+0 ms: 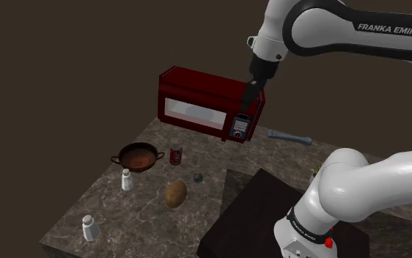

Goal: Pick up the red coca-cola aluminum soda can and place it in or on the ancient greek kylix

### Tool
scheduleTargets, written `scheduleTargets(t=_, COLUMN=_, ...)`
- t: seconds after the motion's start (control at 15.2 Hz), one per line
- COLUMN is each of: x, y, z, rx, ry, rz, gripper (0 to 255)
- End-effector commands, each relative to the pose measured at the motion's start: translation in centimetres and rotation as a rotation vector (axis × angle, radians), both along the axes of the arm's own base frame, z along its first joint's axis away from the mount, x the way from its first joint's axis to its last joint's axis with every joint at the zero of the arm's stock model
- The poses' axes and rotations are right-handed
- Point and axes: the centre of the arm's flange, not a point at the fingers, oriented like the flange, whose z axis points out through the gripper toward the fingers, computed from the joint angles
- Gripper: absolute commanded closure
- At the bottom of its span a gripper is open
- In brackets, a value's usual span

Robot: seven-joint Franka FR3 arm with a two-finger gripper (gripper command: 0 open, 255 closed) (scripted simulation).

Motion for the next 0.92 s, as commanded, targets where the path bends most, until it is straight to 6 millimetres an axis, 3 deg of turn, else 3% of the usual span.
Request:
scheduleTargets(t=0.0, x=0.0, y=0.0, z=0.0, rx=0.000, ry=0.000, rz=0.000, gripper=0)
scheduleTargets(t=0.86, x=11.5, y=-1.1, z=-13.0, rx=0.029, ry=0.026, rz=-0.004, gripper=0)
